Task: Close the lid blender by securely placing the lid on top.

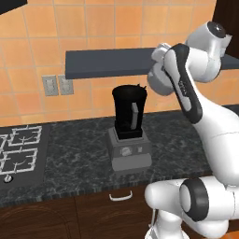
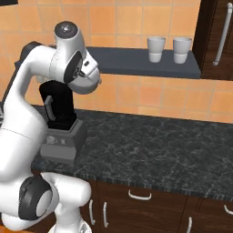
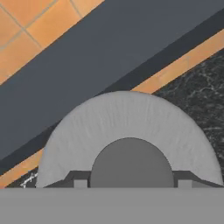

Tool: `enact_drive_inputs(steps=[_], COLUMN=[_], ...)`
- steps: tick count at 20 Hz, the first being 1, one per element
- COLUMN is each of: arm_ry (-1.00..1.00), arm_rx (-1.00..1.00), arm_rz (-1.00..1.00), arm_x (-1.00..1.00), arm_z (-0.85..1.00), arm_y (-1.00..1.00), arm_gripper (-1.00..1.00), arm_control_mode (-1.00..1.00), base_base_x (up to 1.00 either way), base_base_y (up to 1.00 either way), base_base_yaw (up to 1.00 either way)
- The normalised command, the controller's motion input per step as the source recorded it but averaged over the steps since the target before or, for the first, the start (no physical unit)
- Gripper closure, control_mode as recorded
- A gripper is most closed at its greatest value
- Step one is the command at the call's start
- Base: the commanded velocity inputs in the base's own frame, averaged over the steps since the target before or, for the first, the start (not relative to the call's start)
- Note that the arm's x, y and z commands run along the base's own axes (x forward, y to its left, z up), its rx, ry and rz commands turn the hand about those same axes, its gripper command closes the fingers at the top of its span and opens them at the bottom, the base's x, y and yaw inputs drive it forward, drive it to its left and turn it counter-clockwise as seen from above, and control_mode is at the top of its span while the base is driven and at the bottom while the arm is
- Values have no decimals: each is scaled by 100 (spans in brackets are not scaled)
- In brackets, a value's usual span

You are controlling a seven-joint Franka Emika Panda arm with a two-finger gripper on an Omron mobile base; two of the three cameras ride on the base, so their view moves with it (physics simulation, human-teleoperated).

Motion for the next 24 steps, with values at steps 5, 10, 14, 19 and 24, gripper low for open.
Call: enact_drive_inputs(steps=[5,10,14,19,24], arm_ry=[-4,0,-1,0,0], arm_rx=[7,-12,0,0,0], arm_rz=[1,0,0,0,0], arm_x=[-4,0,-1,0,0], arm_z=[85,54,2,0,0], arm_y=[61,92,11,0,0], arm_gripper=[100,100,100,100,100], arm_control_mode=[-100,-100,-100,-100,-100], base_base_x=[0,0,0,0,0], base_base_y=[0,0,0,0,0], base_base_yaw=[0,0,0,0,0])
